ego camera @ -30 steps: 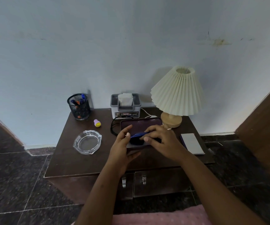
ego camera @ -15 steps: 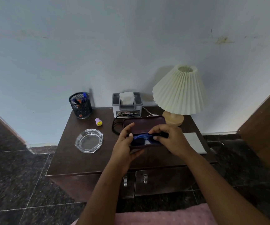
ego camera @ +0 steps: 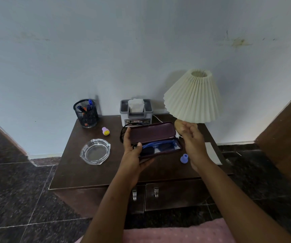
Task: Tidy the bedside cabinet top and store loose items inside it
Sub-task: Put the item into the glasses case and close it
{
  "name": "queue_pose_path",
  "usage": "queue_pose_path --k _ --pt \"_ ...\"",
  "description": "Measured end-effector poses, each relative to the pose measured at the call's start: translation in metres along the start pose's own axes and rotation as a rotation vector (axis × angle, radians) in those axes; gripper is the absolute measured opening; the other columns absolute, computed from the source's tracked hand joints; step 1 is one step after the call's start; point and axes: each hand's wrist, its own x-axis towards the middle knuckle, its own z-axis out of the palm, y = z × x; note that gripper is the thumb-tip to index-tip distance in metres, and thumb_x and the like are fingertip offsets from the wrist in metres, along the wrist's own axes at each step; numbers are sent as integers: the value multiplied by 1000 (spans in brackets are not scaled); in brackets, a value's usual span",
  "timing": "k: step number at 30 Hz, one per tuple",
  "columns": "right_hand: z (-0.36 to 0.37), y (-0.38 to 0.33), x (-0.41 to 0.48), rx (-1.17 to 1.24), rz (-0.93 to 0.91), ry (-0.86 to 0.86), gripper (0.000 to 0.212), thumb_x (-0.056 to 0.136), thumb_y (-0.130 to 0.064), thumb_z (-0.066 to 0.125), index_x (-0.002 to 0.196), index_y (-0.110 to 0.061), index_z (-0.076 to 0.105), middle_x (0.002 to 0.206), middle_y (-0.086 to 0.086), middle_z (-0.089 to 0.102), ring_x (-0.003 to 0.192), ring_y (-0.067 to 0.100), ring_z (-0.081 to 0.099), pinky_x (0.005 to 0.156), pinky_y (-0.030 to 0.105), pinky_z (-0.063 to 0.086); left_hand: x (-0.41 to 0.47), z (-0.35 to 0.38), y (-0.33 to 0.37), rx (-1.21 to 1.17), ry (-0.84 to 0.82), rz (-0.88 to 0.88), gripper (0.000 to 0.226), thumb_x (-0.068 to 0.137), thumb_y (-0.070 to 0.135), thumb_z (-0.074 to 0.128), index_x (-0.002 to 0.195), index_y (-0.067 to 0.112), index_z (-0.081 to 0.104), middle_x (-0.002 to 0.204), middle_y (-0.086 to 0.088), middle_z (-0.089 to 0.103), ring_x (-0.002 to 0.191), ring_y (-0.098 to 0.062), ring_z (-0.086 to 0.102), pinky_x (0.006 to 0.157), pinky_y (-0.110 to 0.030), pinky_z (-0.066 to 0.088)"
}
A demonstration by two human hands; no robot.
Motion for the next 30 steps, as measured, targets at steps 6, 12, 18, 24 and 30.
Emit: queue_pose_path --k 6,12,18,24,30 --pt "14 1 -8 257 262 -139 32 100 -36 37 127 -30 53 121 5 61 106 22 60 84 46 53 2 -1 -1 -35 0 -43 50 101 19 36 131 58 31 112 13 56 97 -22 65 65 -37 58" --pt "12 1 -7 417 348 -189 31 99 -45 33 109 -34 61 114 10 61 104 30 60 76 49 57 2 -3 0 -215 48 -66 39 97 49 31 120 30 55 119 -11 62 107 -35 61 76 -48 57" --pt "15 4 -7 338 322 -201 33 100 -34 39 88 -16 64 104 12 62 101 26 61 78 39 57 3 0 1 -254 167 -75 26 95 39 44 87 17 56 104 -9 53 102 -33 57 68 -42 58" --pt "16 8 -7 273 300 -231 14 97 -21 48 96 -16 60 100 8 59 96 21 59 81 36 56 4 -2 0 -149 136 -79 8 95 16 48 88 19 49 102 -8 49 93 -27 55 59 -34 59" --pt "17 11 -5 292 354 -246 32 89 -13 61 119 -17 52 117 7 50 105 22 57 77 33 57 4 -1 -2 -100 130 -64 22 92 2 48 95 24 48 112 -9 48 97 -28 57 56 -30 59"
